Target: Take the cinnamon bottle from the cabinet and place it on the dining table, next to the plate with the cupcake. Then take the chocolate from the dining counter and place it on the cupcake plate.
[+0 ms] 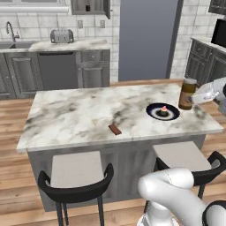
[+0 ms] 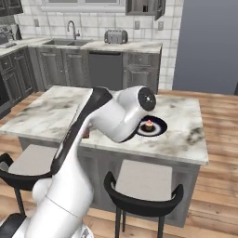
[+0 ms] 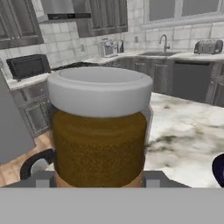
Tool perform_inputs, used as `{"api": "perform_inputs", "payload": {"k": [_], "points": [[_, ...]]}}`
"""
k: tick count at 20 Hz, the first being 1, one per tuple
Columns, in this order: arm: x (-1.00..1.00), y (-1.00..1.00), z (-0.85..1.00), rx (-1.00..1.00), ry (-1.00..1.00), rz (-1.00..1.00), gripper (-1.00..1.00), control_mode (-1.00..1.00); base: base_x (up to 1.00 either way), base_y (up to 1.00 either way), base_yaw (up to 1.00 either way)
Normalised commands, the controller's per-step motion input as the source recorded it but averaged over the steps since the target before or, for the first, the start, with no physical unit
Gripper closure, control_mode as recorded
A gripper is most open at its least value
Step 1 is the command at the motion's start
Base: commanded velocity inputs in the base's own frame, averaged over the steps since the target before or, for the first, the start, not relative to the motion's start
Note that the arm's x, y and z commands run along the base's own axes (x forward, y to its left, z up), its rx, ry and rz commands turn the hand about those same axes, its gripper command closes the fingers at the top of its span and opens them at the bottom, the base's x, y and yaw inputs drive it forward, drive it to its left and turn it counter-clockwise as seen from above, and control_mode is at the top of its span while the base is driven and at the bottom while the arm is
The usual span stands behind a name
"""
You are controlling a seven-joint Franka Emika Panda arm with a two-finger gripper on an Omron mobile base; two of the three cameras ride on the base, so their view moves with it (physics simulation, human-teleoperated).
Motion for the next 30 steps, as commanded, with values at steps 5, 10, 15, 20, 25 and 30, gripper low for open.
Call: {"api": "perform_inputs", "payload": {"k": [5,10,15,20,25,30], "points": [[0.23,-0.25,-0.56,-0.02,0.05,0.30,1.00,-1.00,0.00,0.00,0.00],[0.14,-0.01,-0.66,0.00,-0.01,0.04,1.00,-1.00,0.00,0.00,0.00],[0.50,-0.01,-0.93,0.00,-0.18,0.05,1.00,-1.00,0.00,0.00,0.00],[0.80,0.13,-0.40,0.00,-0.09,0.00,1.00,-1.00,0.00,0.00,0.00],[1.00,0.27,-0.16,0.00,0.00,0.00,1.00,-1.00,0.00,0.00,0.00],[1.00,0.19,-0.24,0.00,0.00,0.00,1.00,-1.00,0.00,0.00,0.00]]}}
